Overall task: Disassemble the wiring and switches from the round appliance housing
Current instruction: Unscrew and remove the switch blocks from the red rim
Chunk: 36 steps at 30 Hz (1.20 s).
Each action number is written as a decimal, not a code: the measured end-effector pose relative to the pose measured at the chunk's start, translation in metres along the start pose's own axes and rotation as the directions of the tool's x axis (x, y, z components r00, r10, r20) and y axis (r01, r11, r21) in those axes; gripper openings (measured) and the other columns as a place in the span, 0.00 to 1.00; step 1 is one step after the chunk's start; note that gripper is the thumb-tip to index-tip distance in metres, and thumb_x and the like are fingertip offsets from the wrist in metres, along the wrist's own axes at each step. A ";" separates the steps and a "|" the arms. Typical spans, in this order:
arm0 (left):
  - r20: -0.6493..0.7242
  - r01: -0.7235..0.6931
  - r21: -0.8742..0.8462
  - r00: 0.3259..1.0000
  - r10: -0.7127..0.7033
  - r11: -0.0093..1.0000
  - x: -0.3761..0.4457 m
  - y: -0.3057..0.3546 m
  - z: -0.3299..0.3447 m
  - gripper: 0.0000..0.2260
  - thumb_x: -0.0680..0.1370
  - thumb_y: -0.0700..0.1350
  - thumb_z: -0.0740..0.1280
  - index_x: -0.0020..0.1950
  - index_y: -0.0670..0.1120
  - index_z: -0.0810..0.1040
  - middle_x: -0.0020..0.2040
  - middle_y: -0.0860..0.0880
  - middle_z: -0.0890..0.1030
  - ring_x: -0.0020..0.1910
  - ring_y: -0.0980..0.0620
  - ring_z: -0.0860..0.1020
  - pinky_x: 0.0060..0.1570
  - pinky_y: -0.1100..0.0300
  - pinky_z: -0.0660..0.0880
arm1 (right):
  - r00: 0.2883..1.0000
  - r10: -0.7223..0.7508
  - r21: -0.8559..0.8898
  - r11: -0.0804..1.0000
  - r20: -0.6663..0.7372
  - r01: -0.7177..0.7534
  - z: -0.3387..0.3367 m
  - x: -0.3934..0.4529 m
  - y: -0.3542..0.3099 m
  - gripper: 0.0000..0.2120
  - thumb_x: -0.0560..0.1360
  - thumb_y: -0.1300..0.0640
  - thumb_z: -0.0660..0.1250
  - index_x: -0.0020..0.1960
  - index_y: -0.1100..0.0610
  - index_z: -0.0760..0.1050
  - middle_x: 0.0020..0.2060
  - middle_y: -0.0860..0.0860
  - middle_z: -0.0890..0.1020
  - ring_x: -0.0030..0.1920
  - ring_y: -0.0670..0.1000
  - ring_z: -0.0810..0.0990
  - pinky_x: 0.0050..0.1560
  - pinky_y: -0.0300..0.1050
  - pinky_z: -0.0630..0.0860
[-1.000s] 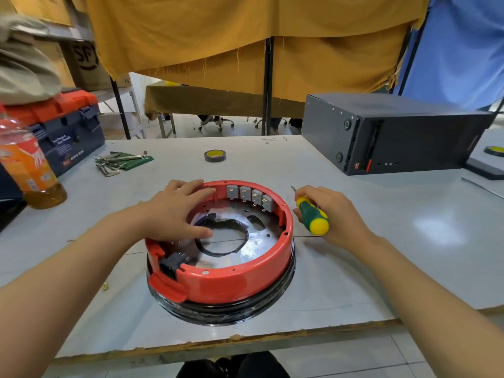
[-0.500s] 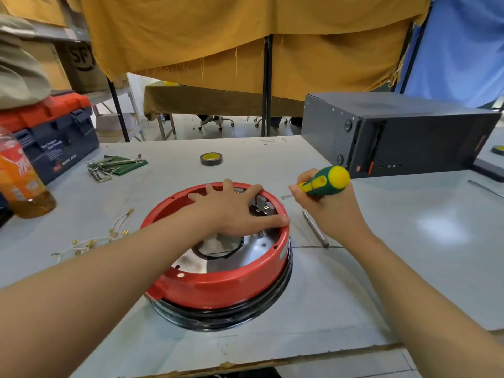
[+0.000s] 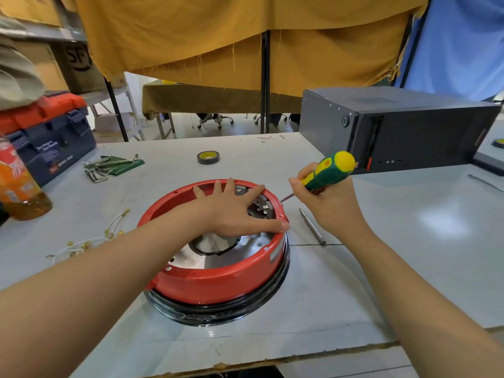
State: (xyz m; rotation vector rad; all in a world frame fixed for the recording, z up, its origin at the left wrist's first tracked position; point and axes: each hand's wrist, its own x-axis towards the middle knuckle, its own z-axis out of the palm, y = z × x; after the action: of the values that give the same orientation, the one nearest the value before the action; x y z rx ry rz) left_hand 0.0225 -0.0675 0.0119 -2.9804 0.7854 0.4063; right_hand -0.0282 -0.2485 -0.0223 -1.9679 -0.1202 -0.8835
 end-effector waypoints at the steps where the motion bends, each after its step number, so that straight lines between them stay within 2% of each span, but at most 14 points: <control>1: -0.006 -0.004 0.001 1.000 0.004 1.000 0.000 -0.001 0.001 0.52 0.53 0.82 0.45 0.74 0.66 0.39 0.78 0.43 0.42 0.76 0.38 0.41 0.66 0.29 0.40 | 1.000 0.003 0.009 1.000 0.014 -0.003 0.000 0.000 0.000 0.11 0.73 0.61 0.71 0.34 0.54 0.74 0.28 0.47 0.77 0.30 0.44 0.75 0.34 0.32 0.72; 3: -0.018 -0.008 -0.001 1.000 0.008 1.000 0.001 -0.002 0.003 0.51 0.53 0.82 0.45 0.74 0.66 0.39 0.78 0.44 0.42 0.76 0.39 0.41 0.66 0.29 0.40 | 0.995 0.018 0.024 0.999 0.093 -0.021 -0.003 0.000 0.001 0.07 0.73 0.61 0.72 0.38 0.55 0.76 0.30 0.45 0.77 0.31 0.40 0.75 0.36 0.29 0.70; 5: -0.026 -0.014 -0.004 1.000 0.014 1.000 0.002 -0.003 0.005 0.51 0.54 0.82 0.44 0.74 0.66 0.39 0.78 0.44 0.42 0.76 0.38 0.40 0.66 0.29 0.40 | 0.971 0.024 -0.036 0.999 0.240 -0.015 -0.008 0.000 0.001 0.05 0.72 0.60 0.73 0.44 0.59 0.78 0.34 0.46 0.79 0.34 0.39 0.76 0.39 0.30 0.72; 7: -0.030 -0.019 -0.003 0.999 0.019 1.000 0.002 -0.004 0.006 0.51 0.54 0.82 0.44 0.74 0.66 0.39 0.78 0.44 0.42 0.76 0.38 0.40 0.66 0.29 0.39 | 0.917 -0.024 -0.212 0.970 0.397 0.118 -0.015 0.000 0.005 0.09 0.71 0.61 0.74 0.50 0.60 0.79 0.41 0.51 0.81 0.42 0.46 0.78 0.48 0.40 0.76; 9: -0.032 -0.019 -0.002 0.999 0.019 1.000 0.003 -0.005 0.007 0.51 0.53 0.83 0.43 0.74 0.66 0.38 0.78 0.44 0.42 0.76 0.38 0.40 0.65 0.29 0.38 | 0.847 -0.034 -0.392 0.876 0.531 0.281 -0.020 -0.001 0.009 0.14 0.70 0.65 0.74 0.54 0.59 0.79 0.46 0.56 0.80 0.48 0.55 0.78 0.53 0.51 0.74; 12: -0.032 -0.019 -0.003 0.999 0.019 1.000 0.005 -0.006 0.007 0.52 0.52 0.83 0.43 0.74 0.66 0.38 0.78 0.44 0.42 0.76 0.38 0.40 0.65 0.29 0.38 | 0.775 0.031 -0.495 0.785 0.632 0.373 -0.023 -0.005 0.016 0.18 0.70 0.65 0.71 0.59 0.56 0.77 0.51 0.55 0.79 0.53 0.55 0.76 0.54 0.50 0.72; 17: -0.042 -0.023 -0.010 0.999 0.022 1.000 0.006 -0.007 0.010 0.53 0.49 0.84 0.40 0.73 0.67 0.38 0.78 0.44 0.41 0.76 0.39 0.39 0.66 0.30 0.37 | 0.749 0.083 -0.585 0.683 0.657 0.438 -0.020 -0.011 0.023 0.18 0.75 0.59 0.66 0.64 0.49 0.73 0.53 0.51 0.77 0.56 0.52 0.72 0.54 0.50 0.72; 21: -0.082 -0.049 -0.027 0.996 0.046 0.998 0.004 -0.010 0.013 0.53 0.50 0.84 0.37 0.73 0.68 0.39 0.78 0.44 0.42 0.76 0.40 0.40 0.68 0.33 0.37 | 0.732 0.094 -0.594 0.658 0.675 0.463 -0.012 -0.014 0.027 0.18 0.77 0.59 0.63 0.66 0.48 0.71 0.53 0.50 0.76 0.56 0.52 0.72 0.52 0.52 0.73; 26: -0.167 -0.072 -0.082 0.984 0.058 0.994 0.001 -0.017 0.013 0.42 0.63 0.78 0.43 0.75 0.64 0.48 0.78 0.46 0.48 0.76 0.41 0.48 0.71 0.41 0.47 | 0.725 0.127 -0.598 0.670 0.677 0.440 -0.010 -0.014 0.024 0.20 0.77 0.62 0.61 0.67 0.48 0.71 0.50 0.51 0.78 0.54 0.52 0.73 0.51 0.52 0.73; 29: -0.232 -0.162 -0.144 0.965 0.126 0.976 -0.007 -0.026 0.007 0.31 0.74 0.68 0.57 0.74 0.58 0.59 0.75 0.48 0.58 0.73 0.45 0.58 0.71 0.47 0.58 | 0.750 0.180 -0.628 0.685 0.637 0.370 -0.010 -0.014 0.020 0.22 0.79 0.61 0.58 0.69 0.44 0.68 0.44 0.51 0.74 0.51 0.54 0.75 0.46 0.47 0.72; 32: -0.286 -0.305 -0.183 0.926 0.246 0.935 -0.026 -0.045 0.001 0.20 0.76 0.59 0.64 0.66 0.54 0.73 0.65 0.53 0.72 0.61 0.56 0.70 0.60 0.65 0.66 | 0.786 0.218 -0.670 0.677 0.578 0.305 -0.013 -0.012 0.009 0.21 0.80 0.59 0.58 0.71 0.46 0.67 0.54 0.53 0.77 0.57 0.55 0.75 0.53 0.48 0.73; 33: -0.285 -0.321 -0.190 0.922 0.261 0.928 -0.033 -0.053 0.000 0.16 0.75 0.57 0.66 0.62 0.55 0.76 0.62 0.55 0.75 0.58 0.58 0.72 0.57 0.67 0.67 | 0.808 0.192 -0.664 0.687 0.558 0.295 -0.014 -0.011 0.004 0.20 0.80 0.59 0.59 0.70 0.48 0.68 0.57 0.52 0.78 0.60 0.54 0.74 0.56 0.49 0.73; 34: -0.279 -0.320 -0.206 0.925 0.259 0.925 -0.041 -0.063 -0.001 0.13 0.75 0.56 0.66 0.58 0.56 0.78 0.59 0.56 0.77 0.56 0.58 0.73 0.56 0.65 0.69 | 0.837 0.145 -0.643 0.712 0.527 0.282 -0.014 -0.011 -0.003 0.19 0.80 0.60 0.59 0.69 0.49 0.70 0.60 0.51 0.78 0.61 0.53 0.73 0.59 0.49 0.72; 36: -0.275 -0.296 -0.250 0.934 0.226 0.922 -0.055 -0.082 -0.001 0.07 0.74 0.54 0.68 0.51 0.58 0.81 0.53 0.56 0.79 0.52 0.55 0.76 0.57 0.54 0.72 | 0.891 0.026 -0.574 0.773 0.454 0.270 -0.012 -0.011 -0.018 0.16 0.80 0.60 0.59 0.66 0.52 0.74 0.60 0.50 0.79 0.61 0.51 0.74 0.62 0.48 0.71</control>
State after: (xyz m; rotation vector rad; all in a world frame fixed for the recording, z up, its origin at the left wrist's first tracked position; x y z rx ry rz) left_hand 0.0171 0.0307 0.0244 -3.2439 1.2647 0.1753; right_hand -0.0503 -0.2453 -0.0120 -2.8110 -0.2469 -0.5735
